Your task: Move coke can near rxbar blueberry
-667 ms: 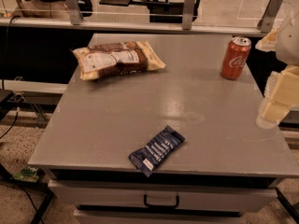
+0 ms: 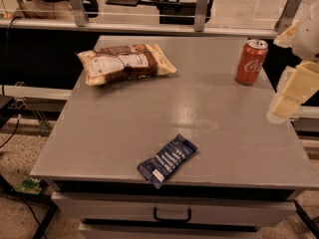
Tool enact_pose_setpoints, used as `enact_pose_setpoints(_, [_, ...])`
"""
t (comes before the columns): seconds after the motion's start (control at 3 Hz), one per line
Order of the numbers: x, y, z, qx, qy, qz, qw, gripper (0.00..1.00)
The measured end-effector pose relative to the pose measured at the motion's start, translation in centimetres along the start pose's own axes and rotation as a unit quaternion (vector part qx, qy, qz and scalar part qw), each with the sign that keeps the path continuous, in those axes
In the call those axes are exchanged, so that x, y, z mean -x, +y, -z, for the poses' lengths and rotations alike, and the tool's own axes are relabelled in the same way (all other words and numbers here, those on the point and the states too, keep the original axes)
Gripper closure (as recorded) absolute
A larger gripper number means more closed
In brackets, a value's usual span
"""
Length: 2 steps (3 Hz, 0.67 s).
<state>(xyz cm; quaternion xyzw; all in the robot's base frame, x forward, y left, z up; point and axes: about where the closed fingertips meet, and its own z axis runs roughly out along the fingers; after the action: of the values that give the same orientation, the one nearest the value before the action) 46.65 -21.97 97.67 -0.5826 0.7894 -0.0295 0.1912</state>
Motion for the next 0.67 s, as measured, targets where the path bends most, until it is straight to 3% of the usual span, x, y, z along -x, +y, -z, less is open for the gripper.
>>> enact_pose_setpoints(0.33, [0.3, -3.4, -1.6, -0.015, -0.025, -0.017, 0.9994, 0.00])
enact_pose_setpoints(0.67, [-0.6, -8.7, -3.2, -0.040, -0.057, -0.049, 0.9964, 0.00])
